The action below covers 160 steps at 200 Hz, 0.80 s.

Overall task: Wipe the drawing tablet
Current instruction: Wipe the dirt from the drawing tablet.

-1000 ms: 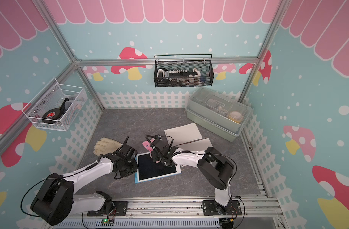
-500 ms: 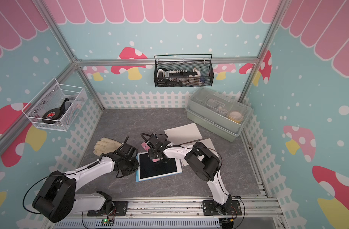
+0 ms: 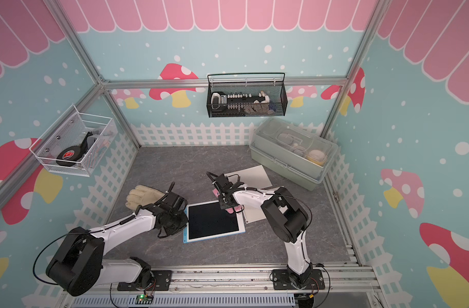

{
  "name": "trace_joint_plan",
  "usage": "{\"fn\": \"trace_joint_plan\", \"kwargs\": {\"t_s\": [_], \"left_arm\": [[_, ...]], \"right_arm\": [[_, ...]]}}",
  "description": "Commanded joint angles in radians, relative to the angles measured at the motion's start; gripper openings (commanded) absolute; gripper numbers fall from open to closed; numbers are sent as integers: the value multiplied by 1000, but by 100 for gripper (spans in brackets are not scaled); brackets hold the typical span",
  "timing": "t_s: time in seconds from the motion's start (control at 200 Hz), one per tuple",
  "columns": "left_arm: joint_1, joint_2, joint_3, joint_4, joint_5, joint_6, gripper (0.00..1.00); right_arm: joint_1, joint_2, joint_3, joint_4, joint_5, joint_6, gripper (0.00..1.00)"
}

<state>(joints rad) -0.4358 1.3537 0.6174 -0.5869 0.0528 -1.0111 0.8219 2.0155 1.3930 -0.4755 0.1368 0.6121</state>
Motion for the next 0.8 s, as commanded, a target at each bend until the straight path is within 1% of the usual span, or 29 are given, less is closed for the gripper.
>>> {"fn": "trace_joint_plan", "kwargs": {"t_s": [0.0,0.09,0.17,0.285,0.355,0.4,0.47,0.53,0.59,0.65,0.725,0.795], "left_arm": [[-7,101,-88,-116,-72,-30,16],[-7,92,-90,-124,-80,-37,16],[-7,85,-95,-125,-82,-43,16],[-7,91,-103,-125,-87,-46,16],[-7,94,-102,-124,-85,-48,15],[-7,94,-101,-125,-86,-48,15],[-7,94,-99,-124,-88,-47,15],[-7,97,-96,-125,-89,-45,15],[-7,102,-91,-126,-88,-42,15],[-9,103,-91,-127,-89,-42,15],[-9,102,-93,-129,-92,-44,15],[-9,99,-94,-129,-93,-49,15]], "right_arm": [[79,99,108,-35,-70,12,0],[51,108,93,-32,-65,60,0],[-19,75,31,-50,-57,62,0],[-130,-31,-106,-51,-30,15,0],[-158,-84,-158,-54,-2,-39,0],[-158,-100,-170,-56,2,-68,0],[-139,-88,-169,-38,-47,-71,0],[-87,-55,-136,-22,-75,-60,0],[-27,-11,-71,-20,-97,-44,0],[8,21,-32,-8,-141,-7,0],[7,19,-48,8,-154,36,0],[-36,-13,-111,4,-140,46,0]]}}
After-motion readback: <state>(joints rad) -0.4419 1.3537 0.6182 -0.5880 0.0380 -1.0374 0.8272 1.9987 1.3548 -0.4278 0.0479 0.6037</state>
